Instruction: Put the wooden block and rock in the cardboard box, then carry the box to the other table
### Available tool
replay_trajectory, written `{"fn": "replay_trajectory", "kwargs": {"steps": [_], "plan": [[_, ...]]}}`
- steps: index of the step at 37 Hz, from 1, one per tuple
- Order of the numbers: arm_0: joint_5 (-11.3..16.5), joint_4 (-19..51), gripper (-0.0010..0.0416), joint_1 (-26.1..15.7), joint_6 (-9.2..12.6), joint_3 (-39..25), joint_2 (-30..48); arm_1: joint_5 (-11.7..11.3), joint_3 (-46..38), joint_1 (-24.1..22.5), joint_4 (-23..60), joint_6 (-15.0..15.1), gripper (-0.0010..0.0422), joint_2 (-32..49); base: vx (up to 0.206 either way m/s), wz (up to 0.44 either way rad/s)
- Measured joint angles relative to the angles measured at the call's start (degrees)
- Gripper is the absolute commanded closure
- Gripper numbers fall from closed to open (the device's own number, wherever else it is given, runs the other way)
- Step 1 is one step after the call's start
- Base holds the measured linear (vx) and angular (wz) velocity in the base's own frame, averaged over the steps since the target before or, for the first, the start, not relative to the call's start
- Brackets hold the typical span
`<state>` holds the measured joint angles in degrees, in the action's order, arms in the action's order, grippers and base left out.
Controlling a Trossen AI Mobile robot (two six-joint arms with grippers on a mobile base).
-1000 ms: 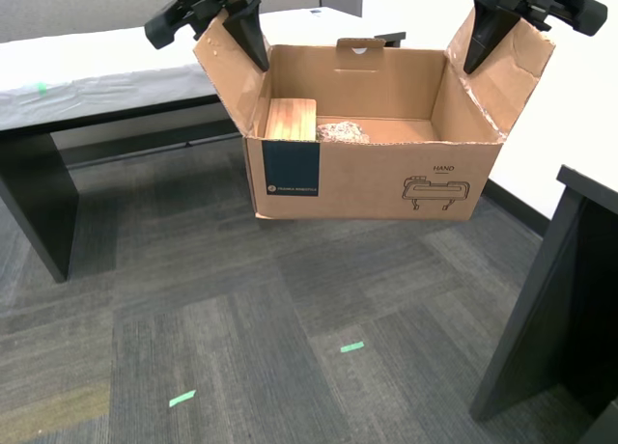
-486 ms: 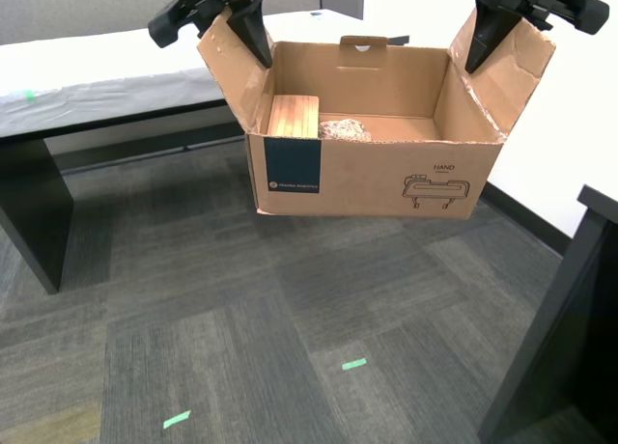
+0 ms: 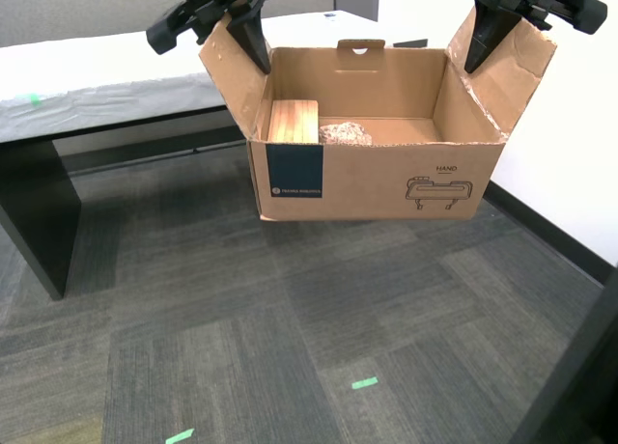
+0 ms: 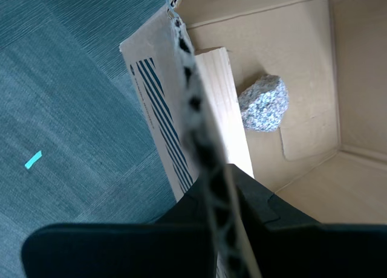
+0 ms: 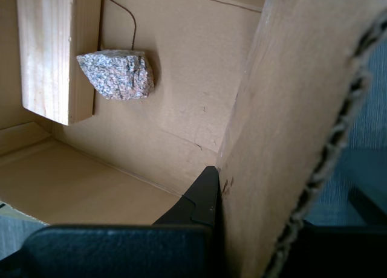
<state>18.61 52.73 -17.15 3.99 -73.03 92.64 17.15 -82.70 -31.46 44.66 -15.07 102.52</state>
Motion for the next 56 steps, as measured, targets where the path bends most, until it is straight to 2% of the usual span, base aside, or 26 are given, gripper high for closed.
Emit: {"fn": "replay_trajectory", "kwargs": {"steps": [15,30,56], "plan": [[0.28,0.52,0.0407,-0.02,-0.68,0.00,0.00,0.04,4.17,-0.02,-1.11,-0.44,0.0413,-0.15,0.125,0.194],[0.44,2.08,0.0407,-0.09,-0.87,0.00,0.00,0.28,4.26,-0.07,0.00,-0.35,0.0413,-4.35,0.125,0.215],[0.48,1.66,0.0407,-0.11,-1.66,0.00,0.00,0.26,4.28,-0.07,-0.61,-0.02,0.0413,-4.52,0.121,0.087]]}}
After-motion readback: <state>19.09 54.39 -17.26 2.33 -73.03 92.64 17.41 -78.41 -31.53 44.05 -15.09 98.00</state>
